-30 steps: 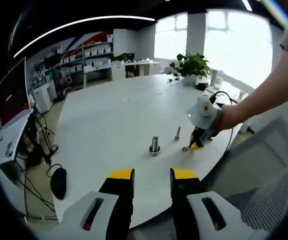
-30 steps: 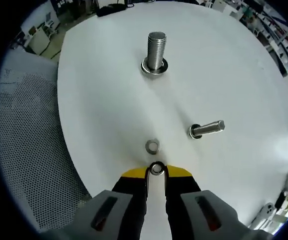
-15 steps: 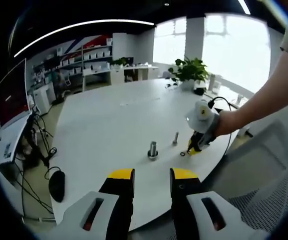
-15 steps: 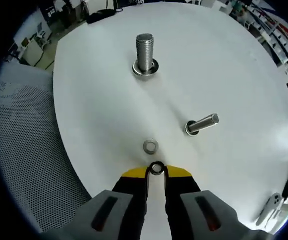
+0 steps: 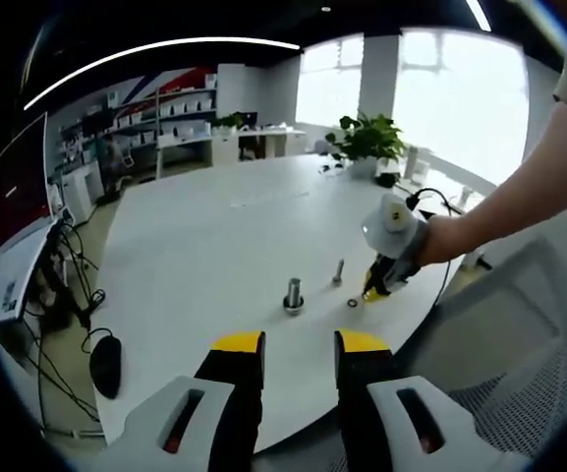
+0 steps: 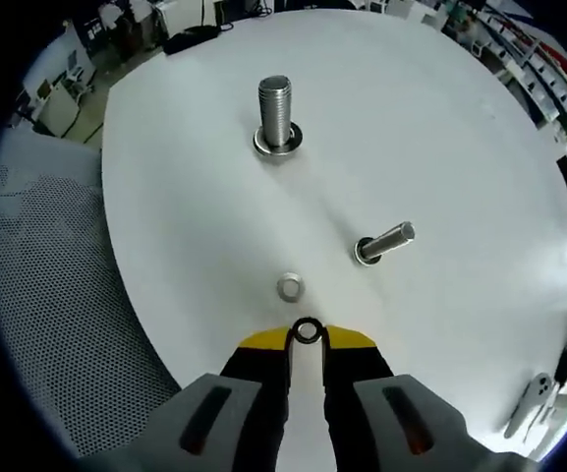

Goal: Place the washer onto the threaded stud by aligning its center hole with the stud, sliding it down to the base, and recovering from edge contact or off-axis alignment until the washer reaches the visible bottom stop.

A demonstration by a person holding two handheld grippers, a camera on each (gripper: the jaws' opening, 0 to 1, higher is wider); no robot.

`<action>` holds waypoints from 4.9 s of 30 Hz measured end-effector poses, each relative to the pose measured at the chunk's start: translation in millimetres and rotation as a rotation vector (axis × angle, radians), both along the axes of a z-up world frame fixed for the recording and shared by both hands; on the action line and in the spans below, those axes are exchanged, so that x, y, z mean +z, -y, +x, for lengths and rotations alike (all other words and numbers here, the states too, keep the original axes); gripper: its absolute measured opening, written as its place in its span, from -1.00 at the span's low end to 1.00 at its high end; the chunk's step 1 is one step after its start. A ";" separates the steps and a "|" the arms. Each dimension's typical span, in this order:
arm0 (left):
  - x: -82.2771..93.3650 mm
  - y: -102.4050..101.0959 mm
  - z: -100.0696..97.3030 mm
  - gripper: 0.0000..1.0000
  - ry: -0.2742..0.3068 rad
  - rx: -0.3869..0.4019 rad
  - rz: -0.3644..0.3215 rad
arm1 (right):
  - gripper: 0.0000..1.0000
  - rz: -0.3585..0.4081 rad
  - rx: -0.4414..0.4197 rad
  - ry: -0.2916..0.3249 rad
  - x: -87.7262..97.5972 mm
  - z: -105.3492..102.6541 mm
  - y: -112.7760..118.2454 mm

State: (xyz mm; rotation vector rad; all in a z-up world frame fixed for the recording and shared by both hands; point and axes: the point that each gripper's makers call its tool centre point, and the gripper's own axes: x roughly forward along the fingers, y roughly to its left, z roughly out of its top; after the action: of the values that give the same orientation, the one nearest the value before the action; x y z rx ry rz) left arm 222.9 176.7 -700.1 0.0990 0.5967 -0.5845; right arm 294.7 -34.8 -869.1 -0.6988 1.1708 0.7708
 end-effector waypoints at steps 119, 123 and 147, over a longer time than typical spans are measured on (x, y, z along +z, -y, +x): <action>-45.4 13.2 -28.7 -0.34 -0.223 -0.116 0.101 | -0.74 0.064 0.165 0.103 72.3 57.4 -24.6; -46.0 13.2 -28.5 -0.34 -0.227 -0.118 0.104 | -0.74 0.056 0.175 0.091 67.0 58.5 -24.8; -49.1 11.6 -29.0 -0.34 -0.241 -0.110 0.113 | -0.73 0.018 0.191 0.026 33.9 60.6 -22.9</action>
State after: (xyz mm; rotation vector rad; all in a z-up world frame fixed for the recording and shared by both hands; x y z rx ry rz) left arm 193.9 165.1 -749.2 0.1704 0.8623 -0.6748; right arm 355.3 -11.9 -835.2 -0.8111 1.0822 0.9286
